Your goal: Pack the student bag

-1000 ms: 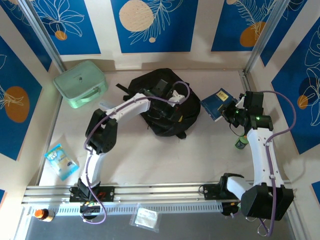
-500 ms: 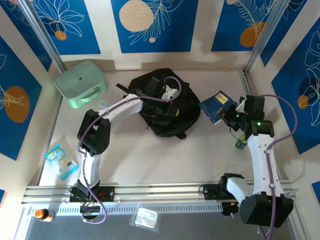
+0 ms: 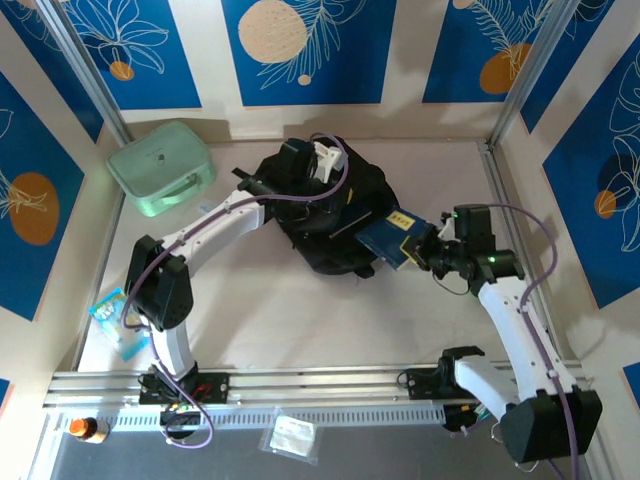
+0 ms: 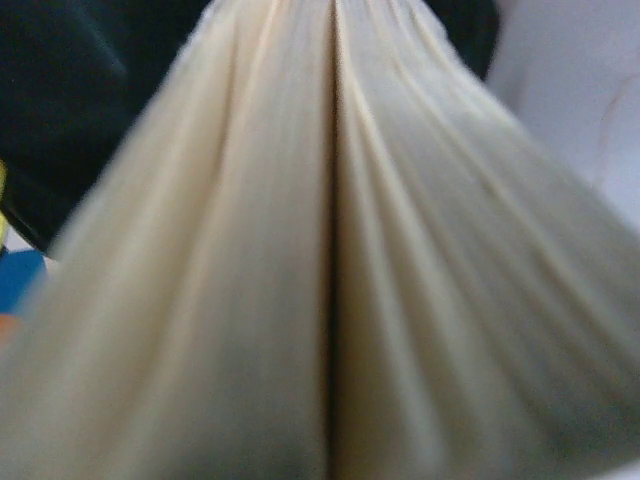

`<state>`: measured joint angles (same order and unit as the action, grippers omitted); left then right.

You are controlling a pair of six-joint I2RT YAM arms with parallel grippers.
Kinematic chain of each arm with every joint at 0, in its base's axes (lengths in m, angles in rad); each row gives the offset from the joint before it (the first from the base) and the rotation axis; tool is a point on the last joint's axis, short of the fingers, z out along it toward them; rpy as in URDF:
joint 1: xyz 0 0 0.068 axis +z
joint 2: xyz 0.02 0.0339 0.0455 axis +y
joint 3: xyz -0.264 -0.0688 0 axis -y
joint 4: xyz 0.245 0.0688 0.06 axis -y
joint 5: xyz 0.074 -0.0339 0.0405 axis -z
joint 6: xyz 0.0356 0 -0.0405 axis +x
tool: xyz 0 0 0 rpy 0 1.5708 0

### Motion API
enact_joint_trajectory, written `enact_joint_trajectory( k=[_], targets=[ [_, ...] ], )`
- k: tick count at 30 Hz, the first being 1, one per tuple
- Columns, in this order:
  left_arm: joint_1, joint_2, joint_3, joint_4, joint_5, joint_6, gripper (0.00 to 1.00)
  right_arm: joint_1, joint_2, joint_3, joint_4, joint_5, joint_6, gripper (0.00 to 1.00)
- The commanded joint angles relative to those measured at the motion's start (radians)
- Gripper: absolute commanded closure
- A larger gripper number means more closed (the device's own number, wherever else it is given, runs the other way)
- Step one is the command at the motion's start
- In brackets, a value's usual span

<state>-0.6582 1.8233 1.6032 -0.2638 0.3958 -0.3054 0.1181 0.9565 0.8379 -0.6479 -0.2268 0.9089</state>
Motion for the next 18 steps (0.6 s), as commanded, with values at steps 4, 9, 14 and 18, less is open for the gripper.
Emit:
enact_joint_trajectory(
  k=[4, 9, 14, 18],
  targets=[
    [-0.012, -0.038, 0.003, 0.099, 0.088, 0.038, 0.98, 0.077, 0.101, -0.003, 0.256, -0.027, 0.107, 1.0],
    [-0.013, -0.039, 0.001, 0.095, 0.103, 0.039, 0.99, 0.102, 0.221, 0.006, 0.39, 0.003, 0.16, 1.0],
    [-0.014, -0.039, 0.0, 0.089, 0.103, 0.037, 0.99, 0.128, 0.422, 0.055, 0.525, 0.052, 0.199, 1.0],
    [-0.014, -0.038, 0.0, 0.086, 0.108, 0.019, 0.98, 0.158, 0.614, 0.147, 0.601, 0.104, 0.213, 1.0]
  ],
)
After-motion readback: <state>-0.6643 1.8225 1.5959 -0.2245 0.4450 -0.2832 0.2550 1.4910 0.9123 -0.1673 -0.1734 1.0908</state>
